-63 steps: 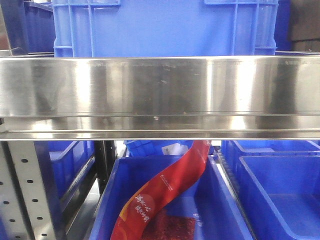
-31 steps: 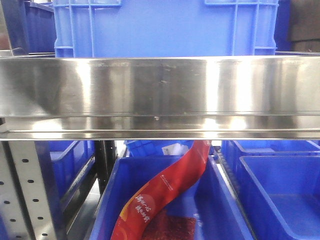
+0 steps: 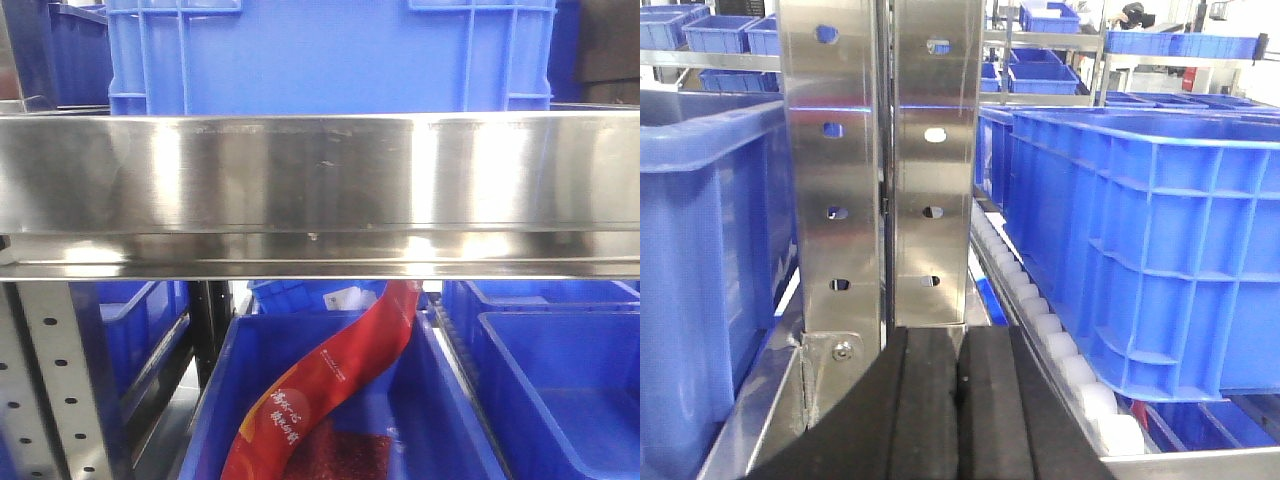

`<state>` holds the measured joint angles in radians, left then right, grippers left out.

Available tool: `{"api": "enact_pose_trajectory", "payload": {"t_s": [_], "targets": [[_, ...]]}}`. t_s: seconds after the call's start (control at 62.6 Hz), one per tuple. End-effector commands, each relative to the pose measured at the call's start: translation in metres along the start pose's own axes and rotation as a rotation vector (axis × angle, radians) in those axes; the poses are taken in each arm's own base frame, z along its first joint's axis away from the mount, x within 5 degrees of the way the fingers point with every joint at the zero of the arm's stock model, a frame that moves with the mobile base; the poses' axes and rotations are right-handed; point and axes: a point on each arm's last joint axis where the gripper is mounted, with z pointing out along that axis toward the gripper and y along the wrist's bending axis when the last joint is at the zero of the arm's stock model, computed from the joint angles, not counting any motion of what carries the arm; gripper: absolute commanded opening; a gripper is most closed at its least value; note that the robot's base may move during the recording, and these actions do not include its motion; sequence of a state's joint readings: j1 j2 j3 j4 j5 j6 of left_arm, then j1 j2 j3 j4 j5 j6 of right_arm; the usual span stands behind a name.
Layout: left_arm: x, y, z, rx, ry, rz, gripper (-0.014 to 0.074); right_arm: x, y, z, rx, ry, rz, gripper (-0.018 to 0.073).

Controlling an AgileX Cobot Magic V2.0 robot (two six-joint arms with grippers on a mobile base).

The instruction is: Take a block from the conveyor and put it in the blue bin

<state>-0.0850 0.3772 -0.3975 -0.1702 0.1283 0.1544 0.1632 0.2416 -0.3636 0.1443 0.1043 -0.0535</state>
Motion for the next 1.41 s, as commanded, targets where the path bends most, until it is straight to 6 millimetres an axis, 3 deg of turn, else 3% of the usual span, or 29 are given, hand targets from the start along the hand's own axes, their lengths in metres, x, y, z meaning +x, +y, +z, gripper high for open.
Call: {"api": "enact_pose_trajectory", "payload": {"t_s": [0.0,0.878,1.054,1.389], "targets": [[-0.002,0.0,-0.001,-0.005,-0.02,-0.006,-0.0111,0.0,0.0,-0.004,0.005,-0.018,-0.001,-0.0167],[-0.002,0.0,-0.001,-0.005,-0.02,-0.004,-0.0111,0.001,-0.001,-0.004,0.011,-0.023,-0.05,-0.0167],[-0.002,0.0,-0.001,-0.005,-0.02,-0.004,-0.0111,0.023,-0.007,-0.006,0.065,-0.037,-0.114,-0.0167],[-0.002,0.0,-0.001,-0.005,-0.02,-0.004,-0.0111,0.086,-0.017,-0.021,0.157,-0.085,-0.16,-0.0167]]}}
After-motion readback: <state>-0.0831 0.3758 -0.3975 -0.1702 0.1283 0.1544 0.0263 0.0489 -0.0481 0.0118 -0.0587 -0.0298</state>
